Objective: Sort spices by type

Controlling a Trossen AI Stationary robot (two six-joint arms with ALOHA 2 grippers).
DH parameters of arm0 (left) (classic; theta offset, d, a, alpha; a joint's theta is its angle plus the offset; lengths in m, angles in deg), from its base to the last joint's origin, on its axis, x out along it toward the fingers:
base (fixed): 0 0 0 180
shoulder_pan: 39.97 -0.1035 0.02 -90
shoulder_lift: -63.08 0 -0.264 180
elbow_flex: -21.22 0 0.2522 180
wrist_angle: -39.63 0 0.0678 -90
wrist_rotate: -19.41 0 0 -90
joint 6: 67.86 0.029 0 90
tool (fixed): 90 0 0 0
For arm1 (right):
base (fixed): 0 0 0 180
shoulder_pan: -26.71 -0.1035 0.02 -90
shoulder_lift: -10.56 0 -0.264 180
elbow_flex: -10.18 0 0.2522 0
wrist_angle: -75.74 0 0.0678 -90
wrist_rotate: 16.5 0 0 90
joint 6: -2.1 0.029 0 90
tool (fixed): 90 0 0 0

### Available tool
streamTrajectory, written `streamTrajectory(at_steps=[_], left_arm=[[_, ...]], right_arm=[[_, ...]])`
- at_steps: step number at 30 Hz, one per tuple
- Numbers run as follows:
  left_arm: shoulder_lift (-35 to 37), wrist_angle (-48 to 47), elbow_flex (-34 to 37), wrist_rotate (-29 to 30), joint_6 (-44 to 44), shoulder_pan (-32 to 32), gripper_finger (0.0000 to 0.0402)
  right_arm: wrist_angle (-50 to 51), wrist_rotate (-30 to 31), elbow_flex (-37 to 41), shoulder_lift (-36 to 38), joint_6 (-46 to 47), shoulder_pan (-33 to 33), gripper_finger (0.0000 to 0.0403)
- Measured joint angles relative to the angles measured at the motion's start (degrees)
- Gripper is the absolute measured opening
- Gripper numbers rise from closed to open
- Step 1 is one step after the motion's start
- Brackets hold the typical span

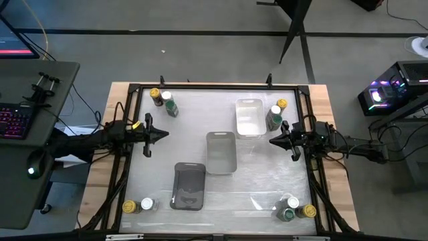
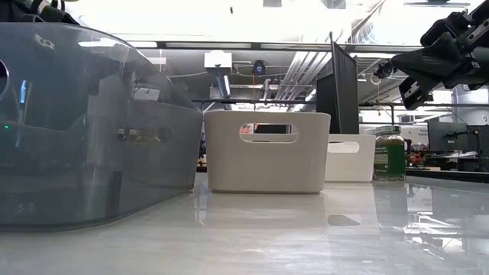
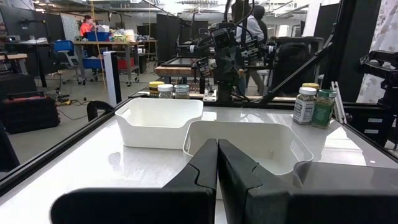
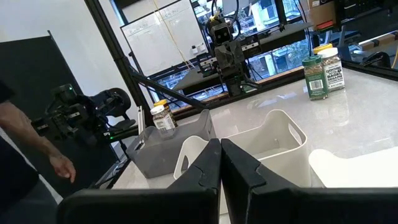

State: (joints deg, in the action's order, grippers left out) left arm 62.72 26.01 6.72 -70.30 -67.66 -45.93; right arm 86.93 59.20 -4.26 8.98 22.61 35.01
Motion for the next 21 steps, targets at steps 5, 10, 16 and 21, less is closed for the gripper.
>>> streamTrajectory(at_steps=[5, 10, 16, 21], left_arm=[[0.0, 0.0, 0.0, 0.0, 0.0, 0.0, 0.0001], [0.0, 0.0, 0.0, 0.0, 0.0, 0.0, 0.0001], [0.0, 0.0, 0.0, 0.0, 0.0, 0.0, 0.0001], [0.0, 0.0, 0.0, 0.0, 0.0, 0.0, 0.0001]], right_arm=[[0.0, 0.0, 0.0, 0.0, 0.0, 0.0, 0.0001], [-1.1, 4.6, 0.0, 0.0, 0.0, 0.0, 0.0001], [-29.4, 35.6, -0.1, 0.0, 25.0, 0.0, 0.0001], [-40.2, 38.0, -1.7, -1.6, 27.0, 0.9, 0.0001]])
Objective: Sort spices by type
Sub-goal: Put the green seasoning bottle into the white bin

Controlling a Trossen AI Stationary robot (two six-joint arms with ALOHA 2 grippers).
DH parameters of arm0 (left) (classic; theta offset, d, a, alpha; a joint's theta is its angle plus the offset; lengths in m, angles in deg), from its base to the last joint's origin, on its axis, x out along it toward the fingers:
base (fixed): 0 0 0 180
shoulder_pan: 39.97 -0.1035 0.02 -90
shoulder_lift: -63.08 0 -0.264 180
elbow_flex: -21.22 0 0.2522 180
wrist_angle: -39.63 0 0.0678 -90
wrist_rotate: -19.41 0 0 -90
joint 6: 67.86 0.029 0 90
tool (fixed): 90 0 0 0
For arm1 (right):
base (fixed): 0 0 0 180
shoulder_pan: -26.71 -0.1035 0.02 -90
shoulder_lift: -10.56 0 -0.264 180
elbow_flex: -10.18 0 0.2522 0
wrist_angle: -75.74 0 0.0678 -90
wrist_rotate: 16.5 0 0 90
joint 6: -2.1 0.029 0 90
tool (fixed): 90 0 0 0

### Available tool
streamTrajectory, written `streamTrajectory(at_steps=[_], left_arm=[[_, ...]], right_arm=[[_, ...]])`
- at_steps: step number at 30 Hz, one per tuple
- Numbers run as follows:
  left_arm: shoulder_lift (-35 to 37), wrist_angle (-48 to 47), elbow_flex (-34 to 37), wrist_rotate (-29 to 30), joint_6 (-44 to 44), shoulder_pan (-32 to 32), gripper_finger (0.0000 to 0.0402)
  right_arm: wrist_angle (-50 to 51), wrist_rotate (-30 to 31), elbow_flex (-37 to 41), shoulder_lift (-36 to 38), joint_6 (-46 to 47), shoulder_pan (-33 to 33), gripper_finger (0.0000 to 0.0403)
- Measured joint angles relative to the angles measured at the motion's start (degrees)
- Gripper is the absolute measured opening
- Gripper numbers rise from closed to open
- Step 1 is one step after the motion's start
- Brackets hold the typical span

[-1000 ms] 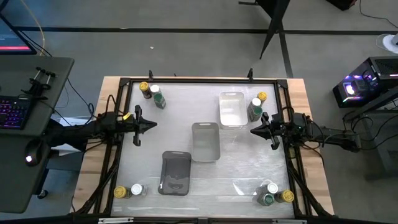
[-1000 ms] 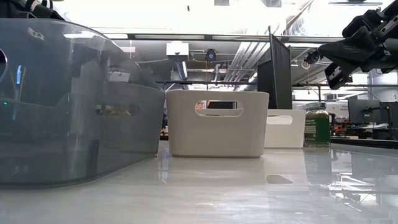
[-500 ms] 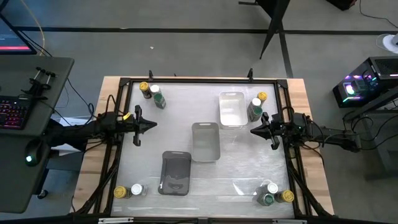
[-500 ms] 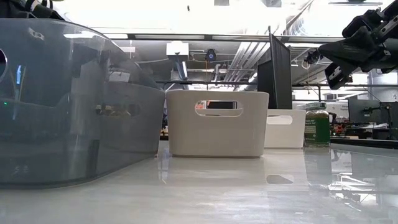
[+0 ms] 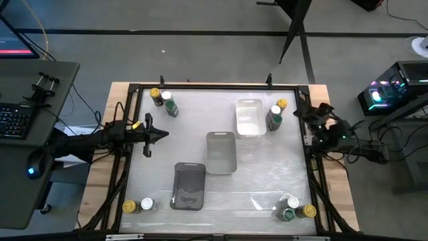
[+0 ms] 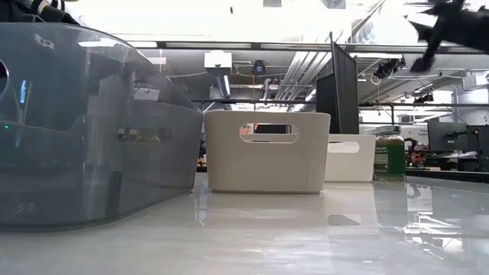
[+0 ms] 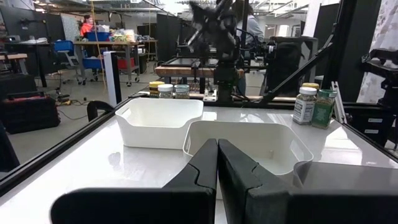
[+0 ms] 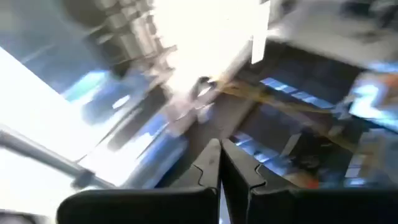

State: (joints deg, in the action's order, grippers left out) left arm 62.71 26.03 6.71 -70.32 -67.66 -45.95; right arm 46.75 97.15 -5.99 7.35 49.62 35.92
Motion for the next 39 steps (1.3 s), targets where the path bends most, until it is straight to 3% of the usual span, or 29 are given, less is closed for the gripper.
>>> streamTrajectory(at_steps=[2, 4, 7, 12, 17, 20, 23, 32, 39], left_arm=[[0.0, 0.0, 0.0, 0.0, 0.0, 0.0, 0.0001], [0.0, 0.0, 0.0, 0.0, 0.0, 0.0, 0.0001], [0.0, 0.0, 0.0, 0.0, 0.0, 0.0, 0.0001], [0.0, 0.0, 0.0, 0.0, 0.0, 0.0, 0.0001], [0.0, 0.0, 0.0, 0.0, 0.0, 0.0, 0.0001], [0.0, 0.0, 0.0, 0.0, 0.0, 0.0, 0.0001], [0.0, 0.0, 0.0, 0.0, 0.0, 0.0, 0.0001], [0.0, 0.0, 0.0, 0.0, 0.0, 0.0, 0.0001], [0.0, 0.0, 0.0, 0.0, 0.0, 0.0, 0.0001]], right_arm=[[1.7, -3.3, -4.3, -2.4, -1.3, 0.3, 0.0001], [9.4, -2.7, -10.6, -5.8, -4.7, 0.3, 0.0002], [35.1, -2.7, -23.7, -12.7, -8.8, 0.5, 0.0026], [81.2, -2.5, -44.3, -28.4, -4.1, 2.2, 0.013], [106.2, -1.0, -56.4, -43.4, 2.3, 4.8, 0.0247], [112.5, -1.4, -60.0, -51.1, 4.6, 6.4, 0.0297], [115.7, -3.0, -61.4, -57.6, 10.2, 8.1, 0.0322], [117.5, -10.2, -61.4, -71.5, 4.4, 12.9, 0.0327], [117.1, -13.1, -61.4, -75.2, -2.9, 17.7, 0.0327]])
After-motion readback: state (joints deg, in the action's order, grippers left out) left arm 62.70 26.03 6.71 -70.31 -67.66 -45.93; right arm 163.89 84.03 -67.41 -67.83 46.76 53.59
